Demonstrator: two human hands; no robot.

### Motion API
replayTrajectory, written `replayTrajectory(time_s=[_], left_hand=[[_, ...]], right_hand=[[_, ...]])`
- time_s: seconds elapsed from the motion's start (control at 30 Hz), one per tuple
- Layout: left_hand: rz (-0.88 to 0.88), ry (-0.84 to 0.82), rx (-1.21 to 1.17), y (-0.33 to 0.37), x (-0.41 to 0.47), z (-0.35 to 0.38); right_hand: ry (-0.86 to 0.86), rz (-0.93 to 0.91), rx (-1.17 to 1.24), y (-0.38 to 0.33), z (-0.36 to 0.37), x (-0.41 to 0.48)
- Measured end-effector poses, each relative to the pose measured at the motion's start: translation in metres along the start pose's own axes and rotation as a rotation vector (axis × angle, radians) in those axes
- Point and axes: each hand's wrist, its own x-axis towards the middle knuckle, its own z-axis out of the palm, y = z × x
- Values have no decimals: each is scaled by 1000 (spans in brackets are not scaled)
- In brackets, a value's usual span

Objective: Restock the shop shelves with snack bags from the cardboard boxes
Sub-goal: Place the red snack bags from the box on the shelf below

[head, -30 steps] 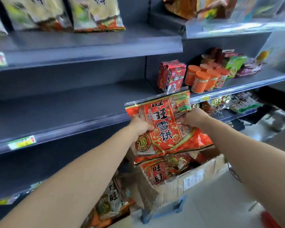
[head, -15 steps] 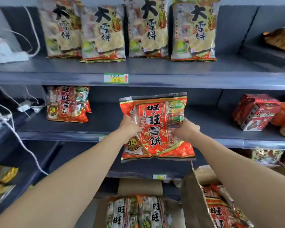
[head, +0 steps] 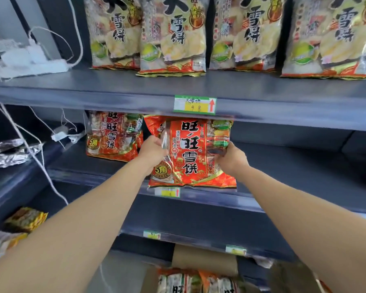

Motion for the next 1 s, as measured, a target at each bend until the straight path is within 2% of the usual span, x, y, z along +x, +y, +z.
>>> replayTrajectory(time_s=[0.3, 0.43, 0.8, 1.0], left_hand=[[108, -31, -122, -16, 139, -9], [149, 3, -134, -30, 186, 1], [216, 76, -153, -41, 254, 20], [287, 125, -89, -44, 266, 28]], right_hand=[[191, 14, 43, -45, 64, 102], [245, 11, 53, -47, 87, 137], [355, 5, 220, -42, 119, 200], [312, 51, 272, -44, 127, 215]])
